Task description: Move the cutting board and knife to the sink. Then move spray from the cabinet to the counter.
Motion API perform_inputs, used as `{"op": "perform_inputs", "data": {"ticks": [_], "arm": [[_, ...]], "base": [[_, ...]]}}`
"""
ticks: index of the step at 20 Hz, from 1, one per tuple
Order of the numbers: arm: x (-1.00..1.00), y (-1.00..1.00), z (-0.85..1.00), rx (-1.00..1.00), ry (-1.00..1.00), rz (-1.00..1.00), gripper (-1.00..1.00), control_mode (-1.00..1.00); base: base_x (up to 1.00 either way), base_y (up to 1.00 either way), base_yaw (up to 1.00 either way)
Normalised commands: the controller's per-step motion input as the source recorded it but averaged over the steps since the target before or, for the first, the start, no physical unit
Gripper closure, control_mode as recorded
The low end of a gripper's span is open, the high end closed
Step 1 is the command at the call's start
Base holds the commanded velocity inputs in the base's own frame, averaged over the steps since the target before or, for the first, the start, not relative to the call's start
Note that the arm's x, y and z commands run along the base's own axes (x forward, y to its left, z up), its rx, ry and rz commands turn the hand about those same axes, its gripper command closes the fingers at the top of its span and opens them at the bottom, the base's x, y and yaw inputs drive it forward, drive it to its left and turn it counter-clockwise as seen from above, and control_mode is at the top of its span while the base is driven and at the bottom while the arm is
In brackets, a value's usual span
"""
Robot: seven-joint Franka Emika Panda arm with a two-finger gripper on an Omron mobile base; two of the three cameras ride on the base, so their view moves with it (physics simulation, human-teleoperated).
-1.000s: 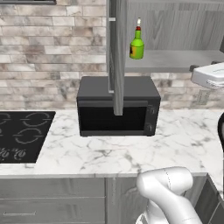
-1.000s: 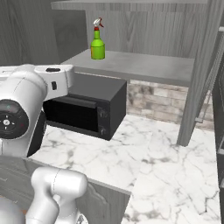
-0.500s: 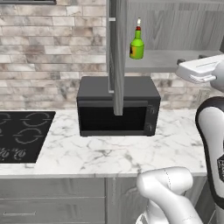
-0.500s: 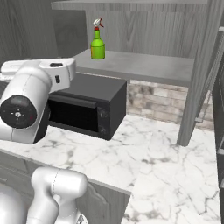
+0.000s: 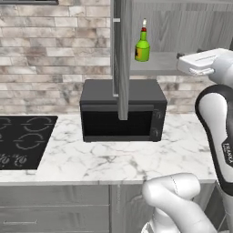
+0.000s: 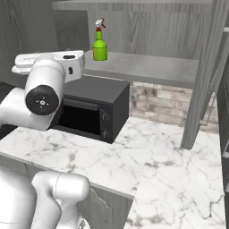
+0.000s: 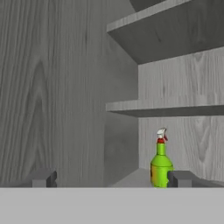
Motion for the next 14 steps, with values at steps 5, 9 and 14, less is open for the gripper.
{"op": "perform_inputs", "data": {"ticks": [5, 9, 14], "arm": [[0.41, -0.16, 0.00, 0.00, -0.02, 0.09, -1.00, -1.00], [0.38, -0.04, 0.00, 0.00, 0.01, 0.06, -1.00, -1.00], [0.32, 0.00, 0.06, 0.00, 0.12, 0.01, -1.00, -1.00]], "base": [[0.00, 0.00, 0.00], [0.00, 0.00, 0.00], [0.00, 0.00, 0.00]]}}
